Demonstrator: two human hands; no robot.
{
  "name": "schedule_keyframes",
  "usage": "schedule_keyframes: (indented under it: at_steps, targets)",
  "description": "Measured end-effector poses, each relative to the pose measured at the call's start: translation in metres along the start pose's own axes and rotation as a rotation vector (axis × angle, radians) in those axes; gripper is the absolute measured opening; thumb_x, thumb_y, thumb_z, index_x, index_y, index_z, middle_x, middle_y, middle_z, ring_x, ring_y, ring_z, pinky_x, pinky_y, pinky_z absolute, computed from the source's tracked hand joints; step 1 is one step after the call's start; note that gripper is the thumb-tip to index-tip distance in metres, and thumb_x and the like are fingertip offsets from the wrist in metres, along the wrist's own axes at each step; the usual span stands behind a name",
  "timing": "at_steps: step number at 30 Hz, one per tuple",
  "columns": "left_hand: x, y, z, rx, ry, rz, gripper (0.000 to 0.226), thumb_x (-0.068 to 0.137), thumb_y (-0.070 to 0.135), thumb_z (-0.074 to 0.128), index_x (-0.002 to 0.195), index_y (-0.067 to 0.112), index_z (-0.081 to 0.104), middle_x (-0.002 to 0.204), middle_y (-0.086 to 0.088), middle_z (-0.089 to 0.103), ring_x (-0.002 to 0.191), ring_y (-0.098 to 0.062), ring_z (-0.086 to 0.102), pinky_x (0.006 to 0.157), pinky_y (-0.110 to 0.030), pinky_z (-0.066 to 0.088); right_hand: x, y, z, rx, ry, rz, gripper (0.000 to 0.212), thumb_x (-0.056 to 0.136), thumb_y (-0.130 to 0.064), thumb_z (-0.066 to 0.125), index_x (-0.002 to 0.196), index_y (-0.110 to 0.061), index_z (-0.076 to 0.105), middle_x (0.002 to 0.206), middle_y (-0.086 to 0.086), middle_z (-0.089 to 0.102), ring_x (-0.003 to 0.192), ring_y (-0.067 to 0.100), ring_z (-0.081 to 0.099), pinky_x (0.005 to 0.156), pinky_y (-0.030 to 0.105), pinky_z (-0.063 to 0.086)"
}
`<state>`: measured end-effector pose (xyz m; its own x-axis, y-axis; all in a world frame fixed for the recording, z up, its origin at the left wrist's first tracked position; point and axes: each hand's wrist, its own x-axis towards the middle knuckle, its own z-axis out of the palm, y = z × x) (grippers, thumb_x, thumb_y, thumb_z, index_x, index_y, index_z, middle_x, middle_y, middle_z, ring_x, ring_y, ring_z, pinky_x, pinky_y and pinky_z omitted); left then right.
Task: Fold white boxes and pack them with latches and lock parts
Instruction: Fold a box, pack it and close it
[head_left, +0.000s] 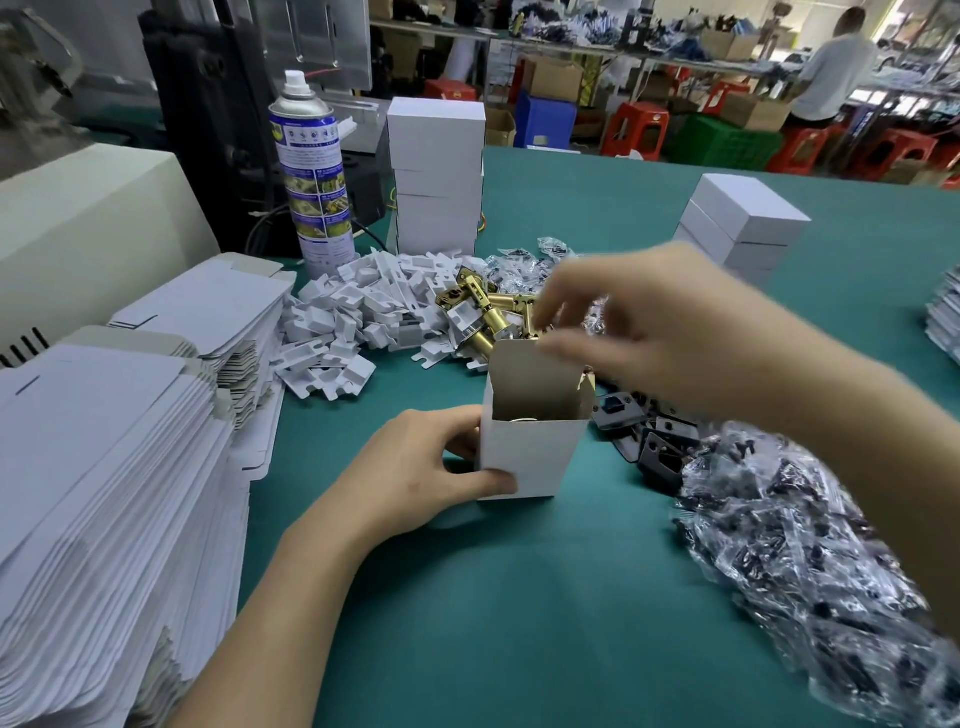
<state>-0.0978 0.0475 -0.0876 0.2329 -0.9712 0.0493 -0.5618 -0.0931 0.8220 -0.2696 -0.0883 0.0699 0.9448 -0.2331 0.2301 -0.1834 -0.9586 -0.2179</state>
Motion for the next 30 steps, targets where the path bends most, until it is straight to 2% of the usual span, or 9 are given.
schedule_keyframes:
  at_steps: [2,3,7,9,11,15,21,24,30]
  targets:
    - [0.000,0.000,0.000,-0.006,-0.001,0.005,0.039,0.080,0.042,0.083,0.117,0.051,0.071,0.101,0.018,0.077,0.099,-0.001,0.071,0.092,-0.042,0.060,-0.009,0.024,-0.017,0.014,0.172,0.115,0.017,0.089,-0.050,0.062,0.093,-0.034,0.065,0.083,-0.022,0.066,0.065,-0.001,0.059,0.061,0.023,0.046]
    - [0.000,-0.001,0.000,-0.007,0.002,0.005,0.040,0.080,0.043,0.083,0.117,0.051,0.071,0.102,0.018,0.077,0.100,-0.002,0.071,0.092,-0.042,0.060,-0.013,0.037,-0.022,-0.057,0.163,0.203,0.016,0.090,-0.049,0.065,0.088,-0.033,0.064,0.082,-0.020,0.065,0.064,0.000,0.059,0.061,0.025,0.046]
    - [-0.001,-0.002,0.000,-0.015,0.002,0.008,0.039,0.081,0.040,0.084,0.116,0.051,0.071,0.102,0.017,0.078,0.100,-0.003,0.071,0.092,-0.042,0.060,-0.027,0.077,-0.003,-0.355,-0.440,0.490,0.014,0.093,-0.041,0.073,0.086,-0.029,0.071,0.084,-0.014,0.069,0.078,0.006,0.064,0.078,0.035,0.058]
    - [0.000,-0.002,0.001,-0.022,-0.001,0.009,0.039,0.083,0.036,0.086,0.116,0.051,0.071,0.102,0.016,0.078,0.100,-0.004,0.071,0.091,-0.041,0.060,-0.037,0.084,0.014,-0.381,-0.710,0.499,0.011,0.090,-0.039,0.077,0.096,-0.030,0.076,0.087,-0.018,0.068,0.080,0.003,0.063,0.080,0.027,0.056]
    - [0.000,-0.003,0.001,-0.023,-0.001,0.007,0.039,0.084,0.034,0.086,0.116,0.051,0.072,0.101,0.016,0.078,0.099,-0.004,0.072,0.091,-0.041,0.060,-0.045,0.088,0.026,-0.405,-0.821,0.480,0.017,0.085,-0.039,0.081,0.100,-0.033,0.077,0.087,-0.019,0.067,0.076,0.001,0.061,0.074,0.023,0.053]
    - [0.000,-0.003,0.001,-0.026,0.002,0.012,0.042,0.084,0.030,0.087,0.117,0.051,0.071,0.101,0.018,0.078,0.099,-0.003,0.072,0.090,-0.038,0.060,-0.052,0.091,0.042,-0.513,-0.771,0.409,0.013,0.078,-0.042,0.082,0.085,-0.038,0.071,0.074,-0.018,0.059,0.065,0.004,0.057,0.059,0.021,0.045]
    - [0.000,-0.003,0.001,-0.038,-0.004,0.017,0.042,0.085,0.028,0.087,0.117,0.050,0.071,0.103,0.019,0.078,0.098,-0.004,0.072,0.088,-0.037,0.061,-0.050,0.097,0.045,-0.517,-0.665,0.310,0.018,0.086,-0.037,0.076,0.076,-0.037,0.062,0.086,-0.017,0.063,0.086,0.009,0.062,0.073,0.028,0.053]
    - [0.001,-0.004,0.001,-0.043,-0.006,0.014,0.042,0.085,0.028,0.086,0.116,0.052,0.072,0.102,0.018,0.078,0.098,-0.004,0.071,0.089,-0.038,0.061,-0.047,0.101,0.032,-0.292,-0.536,0.372,0.023,0.092,-0.039,0.073,0.075,-0.036,0.057,0.086,-0.016,0.064,0.082,0.003,0.061,0.074,0.027,0.051]
    - [0.001,-0.004,0.001,-0.045,-0.008,0.019,0.042,0.084,0.032,0.086,0.116,0.055,0.070,0.103,0.018,0.077,0.099,-0.004,0.071,0.088,-0.036,0.061,-0.036,0.086,0.019,0.335,-0.088,0.488,0.009,0.102,-0.018,0.061,0.094,-0.017,0.058,0.081,0.002,0.076,0.077,0.018,0.073,0.065,0.037,0.057]
